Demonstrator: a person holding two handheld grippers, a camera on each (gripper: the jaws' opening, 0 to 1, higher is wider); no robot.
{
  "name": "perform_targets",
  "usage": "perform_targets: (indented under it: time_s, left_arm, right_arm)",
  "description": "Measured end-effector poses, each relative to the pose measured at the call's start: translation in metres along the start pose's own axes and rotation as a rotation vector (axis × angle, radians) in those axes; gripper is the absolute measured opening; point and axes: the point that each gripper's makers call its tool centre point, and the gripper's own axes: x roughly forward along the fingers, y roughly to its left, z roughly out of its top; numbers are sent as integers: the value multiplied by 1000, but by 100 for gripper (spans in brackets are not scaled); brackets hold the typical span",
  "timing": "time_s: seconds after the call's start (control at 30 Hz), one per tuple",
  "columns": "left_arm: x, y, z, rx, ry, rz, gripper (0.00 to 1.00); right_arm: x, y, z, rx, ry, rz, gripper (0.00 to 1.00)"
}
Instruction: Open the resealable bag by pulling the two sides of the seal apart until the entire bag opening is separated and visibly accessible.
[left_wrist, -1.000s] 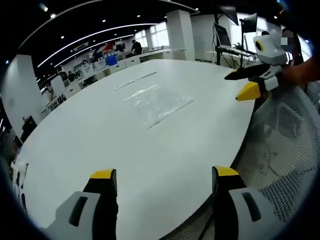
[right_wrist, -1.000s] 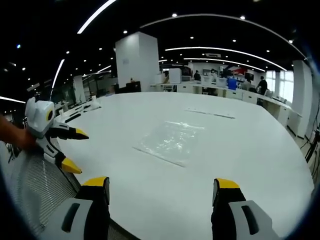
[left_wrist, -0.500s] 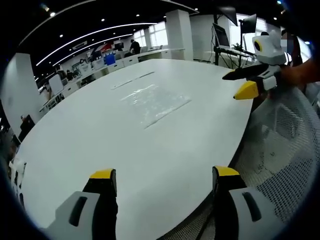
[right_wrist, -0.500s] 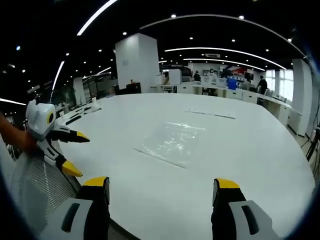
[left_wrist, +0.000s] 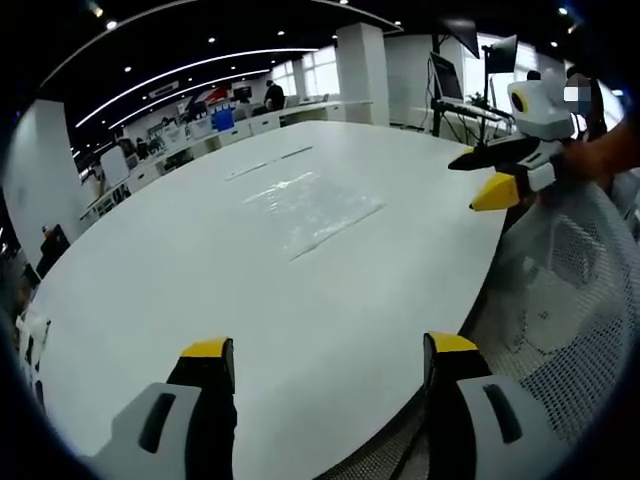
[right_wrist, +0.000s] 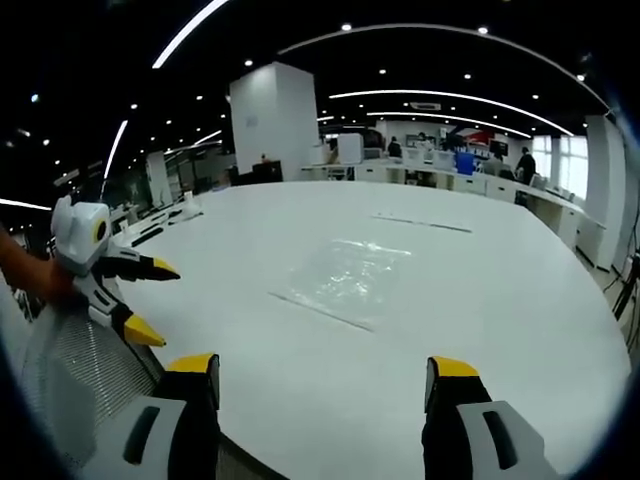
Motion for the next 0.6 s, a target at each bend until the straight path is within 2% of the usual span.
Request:
perform_targets:
  time_s: [0.23,0.6]
  left_arm:
    - [-1,1,2,-7,-9,3,77]
    - [-2,3,7,-6,-36,11,76]
  right_arm:
    - [1,2,-1,-18,11,9,84]
    - [-1,4,8,-9,-36,19,85]
